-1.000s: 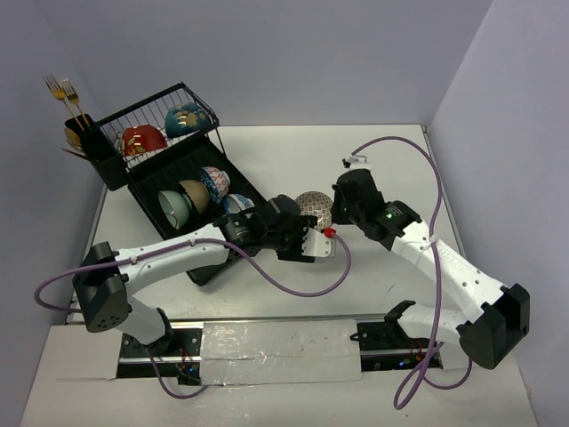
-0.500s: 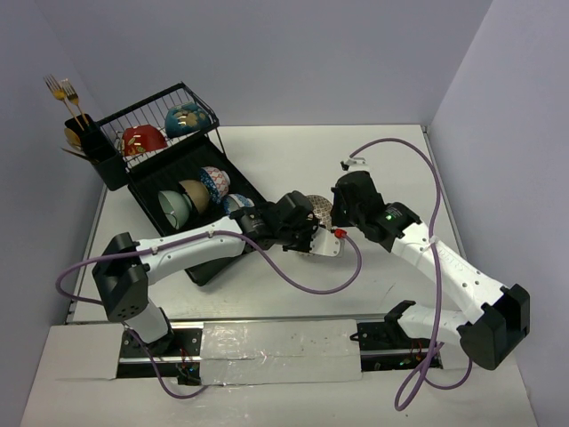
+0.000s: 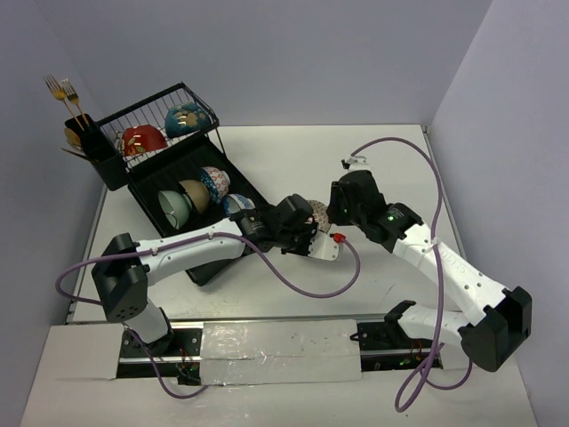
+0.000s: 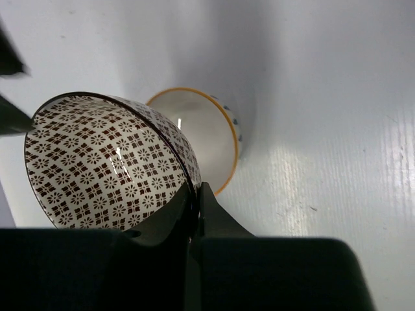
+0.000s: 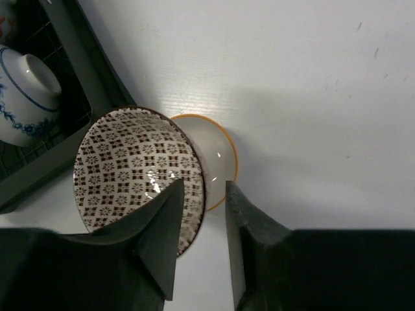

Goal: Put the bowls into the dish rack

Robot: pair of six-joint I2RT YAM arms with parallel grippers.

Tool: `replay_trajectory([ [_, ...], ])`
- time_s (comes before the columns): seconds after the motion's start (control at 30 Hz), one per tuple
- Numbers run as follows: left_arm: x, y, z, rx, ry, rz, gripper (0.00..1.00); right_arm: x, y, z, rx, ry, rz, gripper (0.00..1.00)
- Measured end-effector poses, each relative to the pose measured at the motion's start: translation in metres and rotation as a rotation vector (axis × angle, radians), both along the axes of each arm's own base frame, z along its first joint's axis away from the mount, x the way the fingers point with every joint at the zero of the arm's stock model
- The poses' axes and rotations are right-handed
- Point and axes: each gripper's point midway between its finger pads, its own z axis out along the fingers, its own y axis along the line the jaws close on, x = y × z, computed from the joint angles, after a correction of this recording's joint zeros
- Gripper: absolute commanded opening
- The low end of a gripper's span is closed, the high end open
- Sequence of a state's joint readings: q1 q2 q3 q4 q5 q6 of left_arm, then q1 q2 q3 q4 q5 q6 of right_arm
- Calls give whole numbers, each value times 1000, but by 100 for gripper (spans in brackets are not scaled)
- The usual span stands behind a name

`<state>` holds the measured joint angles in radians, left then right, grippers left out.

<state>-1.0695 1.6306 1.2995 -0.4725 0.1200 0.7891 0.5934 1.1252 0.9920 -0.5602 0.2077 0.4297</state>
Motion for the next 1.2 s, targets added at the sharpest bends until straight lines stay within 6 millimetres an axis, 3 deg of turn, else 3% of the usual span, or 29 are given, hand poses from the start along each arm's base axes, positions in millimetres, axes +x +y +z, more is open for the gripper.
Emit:
replay_trajectory([
  [0.17, -10, 16, -16, 27, 40, 14, 0, 2, 1, 20, 45, -66, -1, 61],
  [0.3, -16, 24, -11, -6, 45, 34, 0, 1, 0, 31, 65, -101, -3, 73],
  [0.4, -20, 29, 4, -80, 45, 70, 0, 1, -3, 36, 72, -119, -20, 82],
  [0.6, -19, 49, 64, -394, 103, 213, 0, -4, -14, 61, 132, -224, -58, 99],
  [0.77, -17, 81, 105, -684, 194, 396, 0, -9, -16, 72, 196, -302, -61, 100],
  [0.87, -19, 101, 116, -838, 275, 522, 0, -7, -14, 70, 210, -316, -56, 100],
  [1.2, 1, 174, 114, -1252, 474, 1010, 0, 0, -9, 59, 223, -293, -78, 100],
])
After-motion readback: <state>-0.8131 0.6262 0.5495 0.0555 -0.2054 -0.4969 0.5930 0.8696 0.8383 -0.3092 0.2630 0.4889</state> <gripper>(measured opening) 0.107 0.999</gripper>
